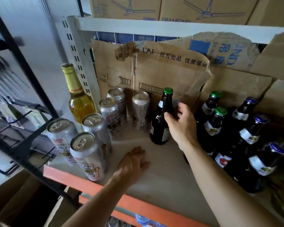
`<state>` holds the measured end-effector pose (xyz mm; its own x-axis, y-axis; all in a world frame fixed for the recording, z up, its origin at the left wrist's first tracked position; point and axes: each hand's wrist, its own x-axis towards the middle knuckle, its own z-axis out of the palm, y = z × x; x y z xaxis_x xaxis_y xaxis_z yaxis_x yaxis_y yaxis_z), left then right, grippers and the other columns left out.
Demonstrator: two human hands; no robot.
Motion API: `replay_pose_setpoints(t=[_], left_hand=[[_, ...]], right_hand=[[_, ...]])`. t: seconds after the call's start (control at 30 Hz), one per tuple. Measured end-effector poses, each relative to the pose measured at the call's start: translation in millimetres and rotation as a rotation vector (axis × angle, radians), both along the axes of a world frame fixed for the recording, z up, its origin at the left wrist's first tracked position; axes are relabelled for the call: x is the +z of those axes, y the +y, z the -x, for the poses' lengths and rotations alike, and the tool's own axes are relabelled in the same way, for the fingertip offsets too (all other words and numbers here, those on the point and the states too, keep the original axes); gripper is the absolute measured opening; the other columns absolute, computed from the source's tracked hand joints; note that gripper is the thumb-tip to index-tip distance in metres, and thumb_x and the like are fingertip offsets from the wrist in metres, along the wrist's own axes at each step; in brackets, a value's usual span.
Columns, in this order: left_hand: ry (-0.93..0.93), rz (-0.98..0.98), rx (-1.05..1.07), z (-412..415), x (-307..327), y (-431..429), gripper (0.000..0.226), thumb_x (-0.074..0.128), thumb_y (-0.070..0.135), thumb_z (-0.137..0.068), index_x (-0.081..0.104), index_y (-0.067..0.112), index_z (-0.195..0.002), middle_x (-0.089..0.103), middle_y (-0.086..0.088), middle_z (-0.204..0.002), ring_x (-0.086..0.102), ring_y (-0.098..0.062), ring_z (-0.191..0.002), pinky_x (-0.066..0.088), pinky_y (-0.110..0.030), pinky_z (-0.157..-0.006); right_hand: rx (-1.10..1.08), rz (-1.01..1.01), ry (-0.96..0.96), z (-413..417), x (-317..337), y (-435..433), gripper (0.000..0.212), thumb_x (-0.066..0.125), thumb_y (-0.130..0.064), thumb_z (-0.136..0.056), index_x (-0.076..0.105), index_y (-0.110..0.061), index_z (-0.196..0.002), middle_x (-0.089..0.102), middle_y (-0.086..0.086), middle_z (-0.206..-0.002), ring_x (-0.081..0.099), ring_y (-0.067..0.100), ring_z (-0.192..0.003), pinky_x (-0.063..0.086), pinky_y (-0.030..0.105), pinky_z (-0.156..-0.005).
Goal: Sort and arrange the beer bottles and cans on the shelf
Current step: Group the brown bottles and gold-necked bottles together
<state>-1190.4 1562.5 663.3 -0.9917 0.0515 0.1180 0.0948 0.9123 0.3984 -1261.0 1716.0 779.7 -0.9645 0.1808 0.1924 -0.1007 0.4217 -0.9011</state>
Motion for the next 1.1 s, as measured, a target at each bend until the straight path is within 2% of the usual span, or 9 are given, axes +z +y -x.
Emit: replay_pose_setpoints(t=[0.07, 0.13, 0.2, 0.43, 0.53, 0.67, 0.83, 0.93, 1.1], left_hand=[[-0.119, 0.024, -0.048, -2.0, 1.2, 1.0, 0.084, 0.02, 0.065, -0.081, 0.039, 0.014, -0.145, 0.03, -0.003, -0.155, 0.03, -0.018, -0.143, 0.016, -0.026, -0.117], [-0.199, 0.034, -0.061, -3.3, -2.8, -0.9, 0.093, 0.005, 0.067, -0.073, 0.027, 0.02, -0.15, 0.019, -0.001, -0.16, 0.017, -0.014, -0.148, 0.009, -0.027, -0.118], [-0.217, 0.014, -0.059, -1.2, -1.5, -2.3, 0.092, 0.009, 0.066, -0.072, 0.026, 0.021, -0.15, 0.017, 0.0, -0.161, 0.014, -0.013, -0.148, 0.007, -0.027, -0.118], [-0.18, -0.06, -0.033, -3.5, 0.5, -2.4, 0.085, 0.025, 0.063, -0.076, 0.036, 0.017, -0.146, 0.027, -0.004, -0.157, 0.024, -0.014, -0.145, 0.013, -0.024, -0.116], [-0.024, -0.039, -0.027, -1.9, -5.1, -1.3, 0.071, 0.039, 0.057, -0.084, 0.051, 0.01, -0.136, 0.044, -0.01, -0.148, 0.043, -0.018, -0.136, 0.031, -0.027, -0.111], [-0.198, -0.059, -0.035, 0.1, -6.0, -4.2, 0.069, 0.041, 0.055, -0.087, 0.036, 0.02, -0.146, 0.026, -0.001, -0.158, 0.02, -0.012, -0.146, 0.01, -0.025, -0.117], [-0.173, -0.089, -0.028, 0.1, -7.3, -4.7, 0.061, 0.052, 0.043, -0.094, 0.034, 0.018, -0.147, 0.026, -0.001, -0.158, 0.019, -0.011, -0.146, 0.008, -0.023, -0.116], [-0.169, -0.164, -0.016, -4.3, -2.0, -5.6, 0.072, 0.06, 0.043, -0.09, 0.03, 0.014, -0.149, 0.027, -0.004, -0.157, 0.023, -0.014, -0.145, 0.01, -0.019, -0.114], [-0.322, -0.556, -0.003, -14.0, 15.5, -11.8, 0.11, 0.082, 0.049, -0.066, 0.021, 0.018, -0.152, 0.034, 0.002, -0.153, 0.03, -0.009, -0.141, 0.023, -0.021, -0.115]], right_hand=[[0.005, -0.022, 0.017, 11.6, 4.9, -7.9, 0.064, 0.069, -0.037, -0.085, 0.047, -0.012, -0.14, 0.056, 0.008, -0.137, 0.053, 0.021, -0.126, 0.042, 0.035, -0.106], [0.034, -0.02, 0.028, 19.3, 7.4, -15.7, 0.054, 0.069, -0.04, -0.084, 0.056, -0.011, -0.127, 0.065, 0.005, -0.12, 0.061, 0.018, -0.108, 0.047, 0.02, -0.088], [0.043, -0.016, 0.04, 24.5, 7.0, -21.6, 0.04, 0.069, -0.041, -0.084, 0.061, -0.01, -0.109, 0.067, 0.003, -0.102, 0.063, 0.019, -0.093, 0.043, 0.02, -0.072], [-0.005, -0.108, 0.137, 25.1, 2.2, -18.1, 0.033, 0.068, -0.04, -0.086, 0.061, -0.01, -0.097, 0.059, -0.001, -0.089, 0.052, 0.013, -0.08, 0.032, 0.018, -0.065], [0.015, -0.118, 0.129, 24.9, 1.4, -14.8, 0.036, 0.068, -0.041, -0.086, 0.062, -0.008, -0.098, 0.063, 0.002, -0.089, 0.057, 0.017, -0.08, 0.037, 0.024, -0.067], [0.102, -0.11, 0.12, 20.7, 1.3, -10.3, 0.031, 0.066, -0.038, -0.088, 0.061, -0.008, -0.094, 0.067, 0.008, -0.09, 0.062, 0.024, -0.084, 0.044, 0.03, -0.069], [0.268, -0.042, -0.007, 11.1, 2.7, -3.9, 0.036, 0.063, -0.044, -0.082, 0.061, -0.009, -0.094, 0.07, 0.006, -0.095, 0.066, 0.024, -0.093, 0.054, 0.044, -0.084], [0.355, 0.031, -0.046, 5.7, 7.7, 0.1, 0.034, 0.066, -0.035, -0.082, 0.065, -0.006, -0.099, 0.071, 0.006, -0.094, 0.067, 0.02, -0.091, 0.053, 0.047, -0.088], [0.512, 0.259, -0.038, -11.7, 29.1, 14.3, 0.007, 0.066, -0.016, -0.087, 0.065, -0.018, -0.094, 0.071, 0.005, -0.097, 0.067, 0.022, -0.096, 0.051, 0.038, -0.094]])
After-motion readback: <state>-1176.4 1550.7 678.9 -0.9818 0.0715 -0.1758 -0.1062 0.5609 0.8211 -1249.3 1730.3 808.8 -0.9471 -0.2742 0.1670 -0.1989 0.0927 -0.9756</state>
